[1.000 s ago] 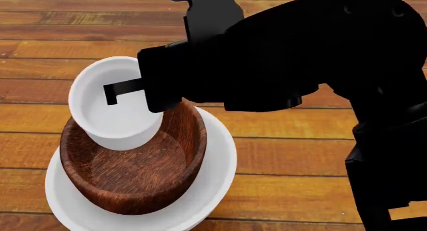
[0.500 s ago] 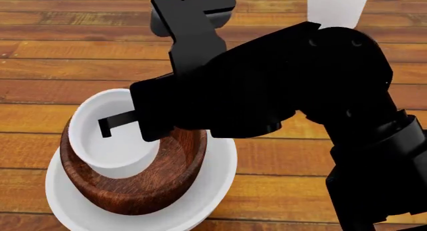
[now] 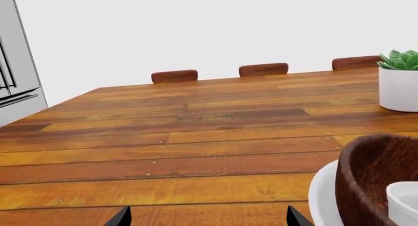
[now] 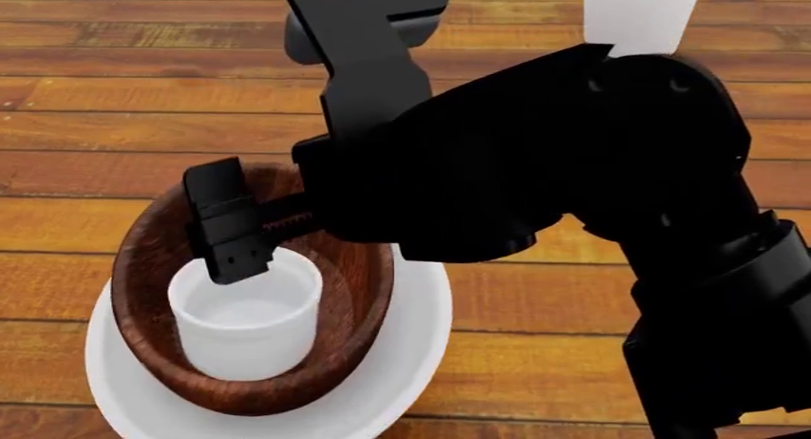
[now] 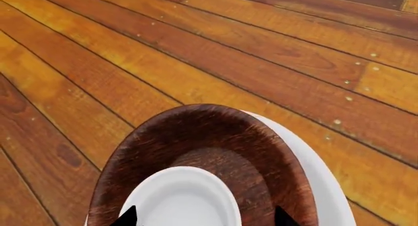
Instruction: Stack the bowls from largest to smallest.
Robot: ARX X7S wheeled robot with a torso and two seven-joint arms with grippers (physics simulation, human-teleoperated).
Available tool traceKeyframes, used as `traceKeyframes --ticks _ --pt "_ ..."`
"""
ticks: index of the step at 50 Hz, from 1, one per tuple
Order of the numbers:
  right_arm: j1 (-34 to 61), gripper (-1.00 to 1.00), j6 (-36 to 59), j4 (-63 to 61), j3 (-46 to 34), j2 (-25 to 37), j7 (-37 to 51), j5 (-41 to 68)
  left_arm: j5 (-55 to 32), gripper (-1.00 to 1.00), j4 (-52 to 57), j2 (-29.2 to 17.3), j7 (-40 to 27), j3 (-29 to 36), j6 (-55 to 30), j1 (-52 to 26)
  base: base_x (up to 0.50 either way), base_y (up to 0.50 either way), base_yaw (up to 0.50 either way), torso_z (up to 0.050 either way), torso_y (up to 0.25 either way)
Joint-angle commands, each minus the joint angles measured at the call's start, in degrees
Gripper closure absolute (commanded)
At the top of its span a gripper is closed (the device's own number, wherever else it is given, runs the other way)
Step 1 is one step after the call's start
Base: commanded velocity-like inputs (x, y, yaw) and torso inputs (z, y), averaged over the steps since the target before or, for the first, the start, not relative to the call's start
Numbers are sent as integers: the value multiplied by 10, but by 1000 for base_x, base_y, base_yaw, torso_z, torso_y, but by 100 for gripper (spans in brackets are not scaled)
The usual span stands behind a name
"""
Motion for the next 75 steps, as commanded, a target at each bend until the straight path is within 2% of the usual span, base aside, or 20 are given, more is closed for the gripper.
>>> traceKeyframes --ticks 1,15,20,26,30,34,36,37,39,45,46,50,54,59,60,65,66,71,73,75 --pt "3 -100 -4 -10 3 5 5 8 0 -100 -1 -1 -4 7 -1 -5 0 0 0 0 0" --pt "-11 -100 -16 -57 18 31 36 32 2 -100 -3 0 -2 10 -1 -5 0 0 0 0 0" --pt "-38 -100 -37 -133 48 65 94 75 12 -100 -11 4 -9 44 -2 -25 0 0 0 0 0" --pt "-109 -100 -84 -273 89 125 110 31 12 -100 6 5 4 15 -2 9 0 0 0 0 0" --pt "-147 -100 -101 -348 126 185 126 38 50 -100 -18 3 -11 94 -5 -55 0 0 0 0 0" --pt "-179 -100 -125 -405 169 236 119 18 47 -100 -47 -8 -18 104 -15 -83 0 0 0 0 0" --pt "-197 -100 -138 -432 194 265 113 17 49 -100 -59 -8 -32 127 -17 -128 0 0 0 0 0" --pt "-211 -100 -135 -450 202 289 104 0 68 -100 -82 17 -52 198 -32 -205 0 0 0 0 0" --pt "-244 -100 -157 -463 235 320 100 11 110 -100 -78 -1 -30 220 -27 -196 0 0 0 0 0" --pt "-311 -100 -194 -498 317 405 85 19 51 -100 -74 -47 -24 216 -66 -270 0 0 0 0 0" --pt "-343 -100 -202 -505 350 441 78 26 10 -100 -89 -63 -27 235 -97 -345 0 0 0 0 0" --pt "-408 -100 -218 -525 400 481 68 26 -27 -100 -121 -65 -27 274 -134 -445 0 0 0 0 0" --pt "-428 -100 -215 -523 423 510 58 19 -76 -100 -136 -74 -28 279 -159 -487 0 0 0 0 0" --pt "-413 -100 -206 -513 438 548 64 41 -90 -100 -151 -94 -12 294 -183 -523 0 0 0 0 0" --pt "-400 -100 -200 -503 435 557 65 51 -89 -100 -161 -91 -11 312 -196 -552 0 0 0 0 0" --pt "-281 -100 -156 -463 383 584 85 82 -128 -100 -202 -92 -8 338 -241 -654 0 0 0 0 0" --pt "-228 -100 -133 -446 358 580 95 96 -115 -100 -198 -98 11 349 -245 -669 0 0 0 0 0" --pt "-35 -100 -28 -367 271 539 120 109 -143 -100 -232 -92 4 378 -293 -757 0 0 1 2 0" --pt "-11 -100 -18 -351 264 528 112 89 -155 -100 -244 -88 -1 381 -303 -786 0 0 0 0 0" --pt "-31 -100 -34 -348 273 527 98 70 -155 -100 -253 -82 2 388 -309 -804 0 0 0 0 0"
